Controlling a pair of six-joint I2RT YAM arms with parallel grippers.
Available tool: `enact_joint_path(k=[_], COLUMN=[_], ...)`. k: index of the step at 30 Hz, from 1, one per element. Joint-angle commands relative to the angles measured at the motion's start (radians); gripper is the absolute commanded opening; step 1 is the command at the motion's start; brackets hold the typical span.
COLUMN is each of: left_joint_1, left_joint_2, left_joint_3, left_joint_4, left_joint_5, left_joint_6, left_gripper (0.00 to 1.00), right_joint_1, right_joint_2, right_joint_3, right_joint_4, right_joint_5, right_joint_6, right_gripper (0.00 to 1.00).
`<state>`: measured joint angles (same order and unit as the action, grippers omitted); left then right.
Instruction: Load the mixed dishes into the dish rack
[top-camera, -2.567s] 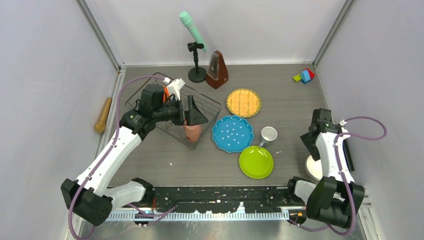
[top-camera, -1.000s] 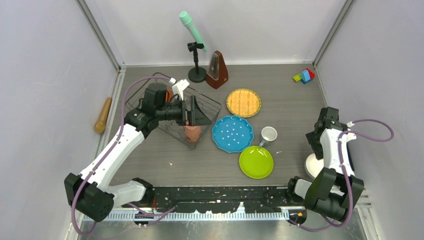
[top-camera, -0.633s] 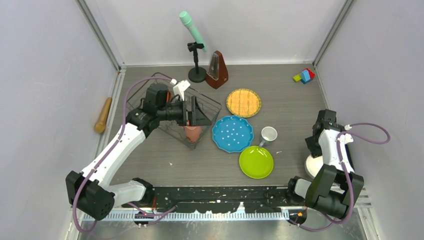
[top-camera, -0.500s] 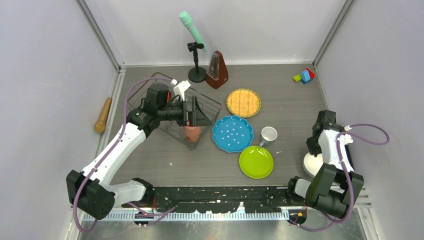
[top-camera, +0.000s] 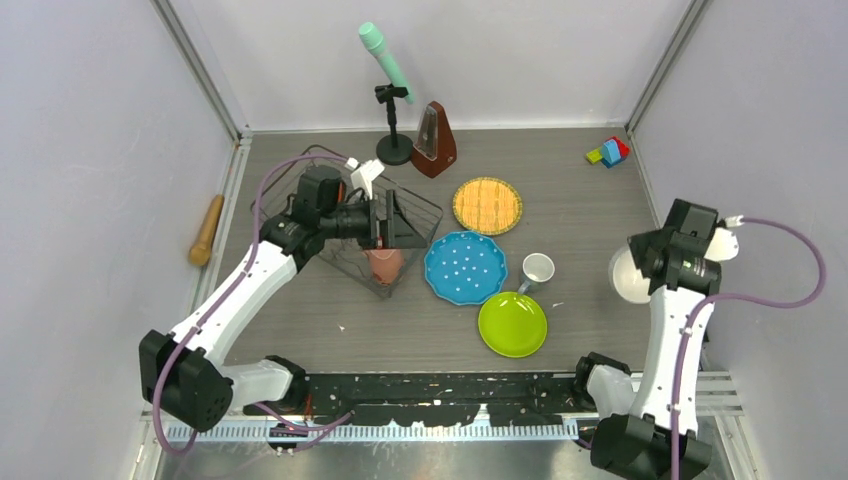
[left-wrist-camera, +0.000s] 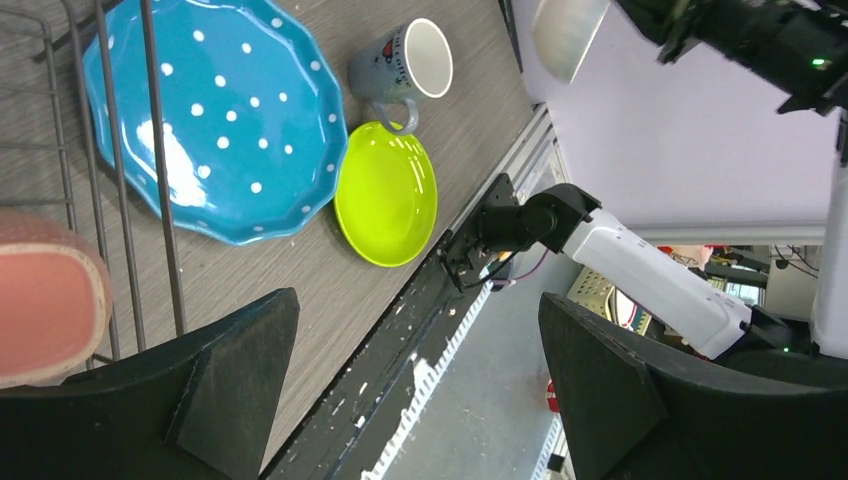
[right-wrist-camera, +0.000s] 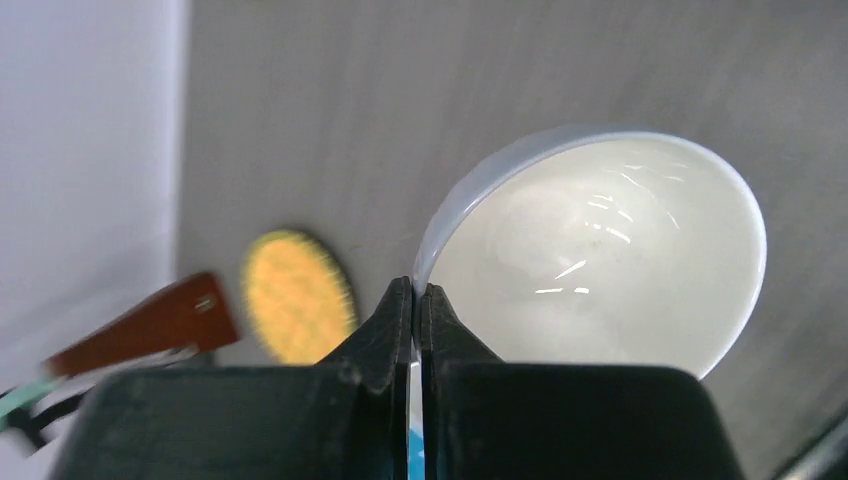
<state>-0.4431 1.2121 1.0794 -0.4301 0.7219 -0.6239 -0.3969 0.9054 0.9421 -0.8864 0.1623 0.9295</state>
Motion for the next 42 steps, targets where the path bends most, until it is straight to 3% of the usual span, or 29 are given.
enact_joint_path(k=[1, 3, 6, 8, 14, 18, 32, 42], left_joint_1=[-0.007, -0.036, -0.144, -0.207, -0.365, -0.427, -0.430, -0.430], left_joint_2=[-0.010, -0.018, -0.021, -0.004, 0.091, 0.125, 0.150, 0.151], left_joint_3=[-0.008, 0.011, 0.061, 0.091, 0.176, 0.184, 0.215, 0.212], left_joint_4=[0.170, 0.173, 0.166, 0.161, 0.198, 0.288, 0.264, 0.346], left_joint_5=[0.057, 0.010, -0.153, -0.228, -0.406, -0.471, -0.664, -0.619], left_joint_6=[-0.033, 0.010, 0.103, 0.141, 0.181, 0.188, 0.223, 0.281], left_gripper=[0.93, 0.96, 1.00, 1.00, 1.00, 0.97, 1.00, 1.00], right_joint_1=[-0.002, -0.001, 0.034, 0.091, 0.405, 0.527, 0.592, 0.620], right_joint_2=[-0.042, -0.043, -0.026, -0.008, 0.061, 0.116, 0.172, 0.153], right_joint_3=[0.177, 0.214, 0.202, 0.177, 0.171, 0.111, 0.100, 0.052], right_joint_4=[0.087, 0.134, 0.316, 0.420, 0.567, 0.764, 0.855, 0.880], right_joint_5=[-0.253, -0.354, -0.628, -0.686, -0.598, -0.626, -0.707, -0.714], right_joint_6=[0.027, 0.040, 0.166, 0.247, 0.314, 0.402, 0.468, 0.529], right_gripper=[0.00, 0.00, 0.00, 0.00, 0.00, 0.00, 0.00, 0.00])
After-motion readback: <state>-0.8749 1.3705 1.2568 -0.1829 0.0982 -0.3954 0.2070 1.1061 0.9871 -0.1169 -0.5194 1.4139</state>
